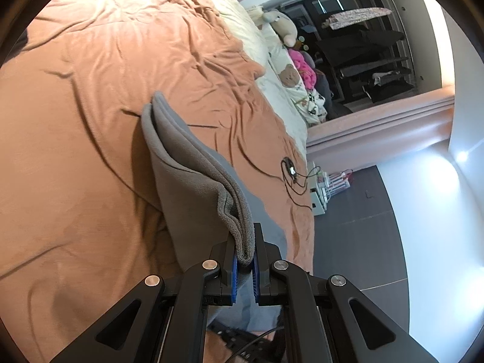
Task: Fold small clothes
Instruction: 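Lift the held side edge and fold it over the shirt body with the left gripper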
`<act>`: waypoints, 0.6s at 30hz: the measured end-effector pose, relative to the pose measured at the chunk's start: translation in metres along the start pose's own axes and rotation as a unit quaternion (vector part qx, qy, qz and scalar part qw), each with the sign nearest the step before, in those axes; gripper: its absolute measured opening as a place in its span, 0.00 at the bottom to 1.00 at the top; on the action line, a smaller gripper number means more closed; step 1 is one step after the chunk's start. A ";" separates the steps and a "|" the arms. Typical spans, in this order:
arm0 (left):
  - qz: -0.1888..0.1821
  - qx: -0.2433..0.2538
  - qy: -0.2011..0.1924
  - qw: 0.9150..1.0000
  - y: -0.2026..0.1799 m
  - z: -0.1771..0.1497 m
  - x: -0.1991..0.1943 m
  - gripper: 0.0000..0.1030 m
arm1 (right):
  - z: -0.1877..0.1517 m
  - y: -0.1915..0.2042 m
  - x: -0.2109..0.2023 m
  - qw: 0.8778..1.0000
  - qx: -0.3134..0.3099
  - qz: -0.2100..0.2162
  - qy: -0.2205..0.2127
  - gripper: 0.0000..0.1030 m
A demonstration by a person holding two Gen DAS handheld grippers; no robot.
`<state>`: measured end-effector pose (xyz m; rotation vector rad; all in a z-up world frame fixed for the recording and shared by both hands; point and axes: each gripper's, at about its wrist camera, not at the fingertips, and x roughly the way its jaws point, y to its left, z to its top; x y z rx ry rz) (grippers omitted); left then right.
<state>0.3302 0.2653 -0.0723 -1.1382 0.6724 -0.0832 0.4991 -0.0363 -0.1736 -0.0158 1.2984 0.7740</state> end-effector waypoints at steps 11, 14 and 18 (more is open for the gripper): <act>-0.015 0.029 0.029 0.999 -0.041 -0.005 0.027 0.07 | -0.005 -0.041 -0.059 0.994 0.064 0.061 -0.068 0.03; -0.019 0.038 0.037 0.998 -0.054 -0.008 0.037 0.07 | -0.008 -0.049 -0.074 0.993 0.062 0.053 -0.083 0.04; -0.024 0.051 0.051 0.997 -0.072 -0.013 0.053 0.07 | -0.017 -0.059 -0.093 0.993 0.058 0.044 -0.098 0.18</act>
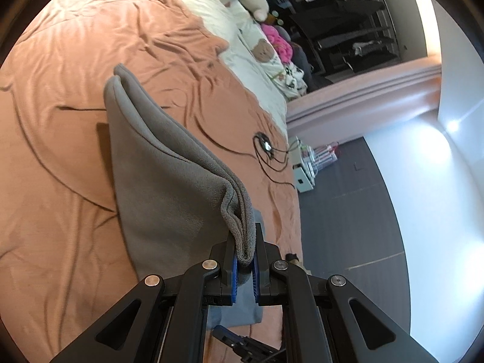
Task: Fold small clothes
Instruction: 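Lift the held side edge and fold it over the shirt body with the left gripper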
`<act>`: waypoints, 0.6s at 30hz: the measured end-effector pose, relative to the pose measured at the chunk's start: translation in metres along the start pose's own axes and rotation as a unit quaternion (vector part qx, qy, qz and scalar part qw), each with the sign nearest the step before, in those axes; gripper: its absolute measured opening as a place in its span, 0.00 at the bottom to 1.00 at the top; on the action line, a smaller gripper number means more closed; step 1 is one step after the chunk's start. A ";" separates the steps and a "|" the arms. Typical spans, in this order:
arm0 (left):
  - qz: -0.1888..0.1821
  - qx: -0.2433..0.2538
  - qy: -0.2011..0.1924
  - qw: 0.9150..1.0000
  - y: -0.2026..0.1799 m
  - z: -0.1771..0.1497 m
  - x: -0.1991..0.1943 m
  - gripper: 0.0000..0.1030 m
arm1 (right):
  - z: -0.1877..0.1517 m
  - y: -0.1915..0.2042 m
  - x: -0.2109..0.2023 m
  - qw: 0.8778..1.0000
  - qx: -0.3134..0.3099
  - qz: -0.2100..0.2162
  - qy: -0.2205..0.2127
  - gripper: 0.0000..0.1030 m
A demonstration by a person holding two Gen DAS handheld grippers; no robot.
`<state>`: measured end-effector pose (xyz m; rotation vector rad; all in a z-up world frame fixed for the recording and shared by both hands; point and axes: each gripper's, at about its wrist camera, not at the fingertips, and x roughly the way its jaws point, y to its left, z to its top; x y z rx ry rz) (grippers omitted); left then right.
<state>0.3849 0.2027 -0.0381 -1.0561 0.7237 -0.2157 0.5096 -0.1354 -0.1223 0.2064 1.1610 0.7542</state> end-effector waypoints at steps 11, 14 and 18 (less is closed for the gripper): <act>-0.017 0.029 0.041 0.999 -0.039 -0.018 0.046 0.07 | -0.034 -0.007 -0.043 0.997 0.001 0.000 -0.072 0.50; -0.018 0.033 0.053 0.998 -0.048 -0.027 0.060 0.07 | -0.046 -0.015 -0.062 0.996 0.009 0.000 -0.093 0.50; -0.021 0.041 0.072 0.996 -0.061 -0.041 0.082 0.07 | -0.059 -0.026 -0.081 0.993 0.020 -0.009 -0.112 0.50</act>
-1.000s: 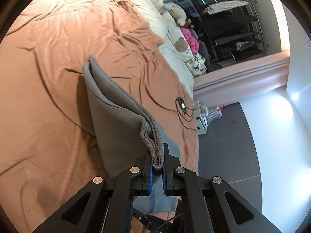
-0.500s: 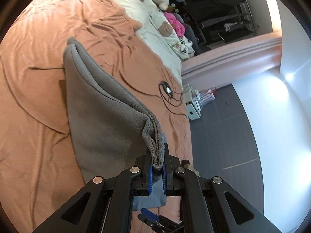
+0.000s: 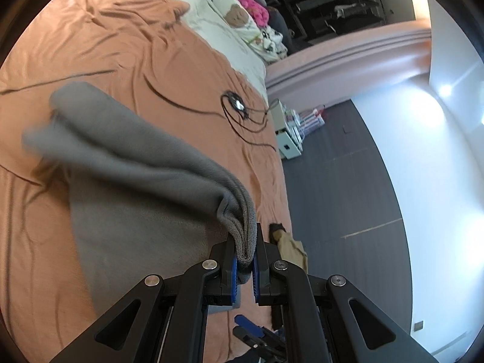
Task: Fold small clothes
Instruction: 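Lift the held side edge and fold it over the shirt body with the left gripper, then open the left gripper to release the folded side onto the shirt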
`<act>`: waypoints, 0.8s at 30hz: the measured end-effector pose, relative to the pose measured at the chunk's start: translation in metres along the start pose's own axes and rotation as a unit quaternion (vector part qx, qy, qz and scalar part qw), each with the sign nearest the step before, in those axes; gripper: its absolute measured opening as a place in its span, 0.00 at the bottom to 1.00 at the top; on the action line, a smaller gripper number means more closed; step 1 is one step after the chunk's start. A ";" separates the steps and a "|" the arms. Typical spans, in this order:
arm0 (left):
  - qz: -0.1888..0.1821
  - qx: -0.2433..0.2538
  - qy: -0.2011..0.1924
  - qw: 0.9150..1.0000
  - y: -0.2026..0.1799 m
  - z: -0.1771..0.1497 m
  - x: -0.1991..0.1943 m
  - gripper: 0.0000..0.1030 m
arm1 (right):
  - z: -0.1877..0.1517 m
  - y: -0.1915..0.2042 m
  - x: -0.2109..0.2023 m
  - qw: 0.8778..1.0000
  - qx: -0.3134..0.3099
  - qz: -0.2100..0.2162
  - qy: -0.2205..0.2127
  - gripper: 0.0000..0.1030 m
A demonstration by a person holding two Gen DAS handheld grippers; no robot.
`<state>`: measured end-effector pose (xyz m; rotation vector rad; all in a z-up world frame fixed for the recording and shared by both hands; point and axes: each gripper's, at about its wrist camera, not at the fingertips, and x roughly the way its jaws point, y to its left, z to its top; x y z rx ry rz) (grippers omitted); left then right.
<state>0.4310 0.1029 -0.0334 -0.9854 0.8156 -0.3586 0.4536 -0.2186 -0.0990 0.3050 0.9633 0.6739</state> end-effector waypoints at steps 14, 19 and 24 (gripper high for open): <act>0.000 0.032 0.094 0.995 -0.035 -0.053 0.103 0.07 | -0.035 -0.041 -0.058 0.998 0.048 -0.033 -0.028 0.50; 0.014 0.041 0.131 0.990 -0.035 -0.077 0.139 0.07 | -0.044 -0.050 -0.072 0.997 0.063 -0.042 -0.031 0.50; 0.042 0.053 0.156 0.985 -0.032 -0.092 0.168 0.16 | -0.048 -0.057 -0.077 0.996 0.076 -0.047 -0.027 0.50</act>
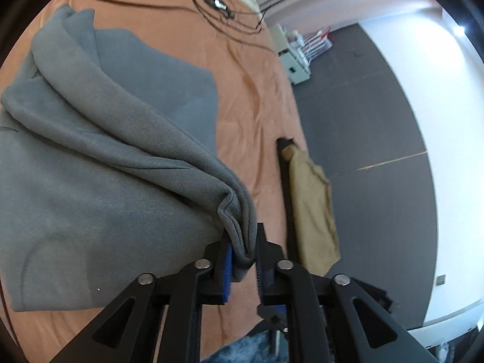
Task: Fold small clothes
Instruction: 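Open the left gripper to release the folded side onto the shirt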
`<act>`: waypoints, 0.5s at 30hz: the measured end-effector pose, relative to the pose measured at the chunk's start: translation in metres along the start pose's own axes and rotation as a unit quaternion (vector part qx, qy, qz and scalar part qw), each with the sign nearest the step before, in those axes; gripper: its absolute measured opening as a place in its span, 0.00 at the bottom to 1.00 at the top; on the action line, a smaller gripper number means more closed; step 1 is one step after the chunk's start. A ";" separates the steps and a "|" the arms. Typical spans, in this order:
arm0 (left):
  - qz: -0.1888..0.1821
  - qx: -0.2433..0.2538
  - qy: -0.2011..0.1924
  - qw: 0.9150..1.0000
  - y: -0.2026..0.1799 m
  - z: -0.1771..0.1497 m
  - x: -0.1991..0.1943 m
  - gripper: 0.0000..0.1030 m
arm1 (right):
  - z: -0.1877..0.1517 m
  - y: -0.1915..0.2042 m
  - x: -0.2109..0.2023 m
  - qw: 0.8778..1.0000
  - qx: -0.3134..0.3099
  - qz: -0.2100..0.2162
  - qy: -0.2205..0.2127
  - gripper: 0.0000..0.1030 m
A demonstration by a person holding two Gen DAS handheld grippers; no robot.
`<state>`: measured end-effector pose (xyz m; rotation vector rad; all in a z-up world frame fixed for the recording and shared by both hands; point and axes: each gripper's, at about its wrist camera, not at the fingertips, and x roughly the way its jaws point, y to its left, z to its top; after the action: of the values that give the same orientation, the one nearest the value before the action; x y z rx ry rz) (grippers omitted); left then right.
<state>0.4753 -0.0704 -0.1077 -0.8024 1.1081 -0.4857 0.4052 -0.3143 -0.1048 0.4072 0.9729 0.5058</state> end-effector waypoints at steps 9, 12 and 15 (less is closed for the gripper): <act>0.024 0.016 -0.007 1.000 0.022 -0.001 -0.026 0.68 | 0.002 0.013 0.024 0.999 -0.017 0.005 0.028 0.52; 0.052 0.006 -0.015 0.999 0.042 -0.003 -0.041 0.68 | 0.007 0.022 0.037 0.999 -0.036 0.003 0.040 0.52; 0.075 -0.005 -0.024 0.997 0.065 -0.007 -0.058 0.68 | 0.014 0.031 0.043 0.998 -0.054 0.007 0.044 0.52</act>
<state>0.4438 0.0094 -0.1246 -0.7300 1.1179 -0.3338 0.4301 -0.2657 -0.1105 0.2975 1.0229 0.5910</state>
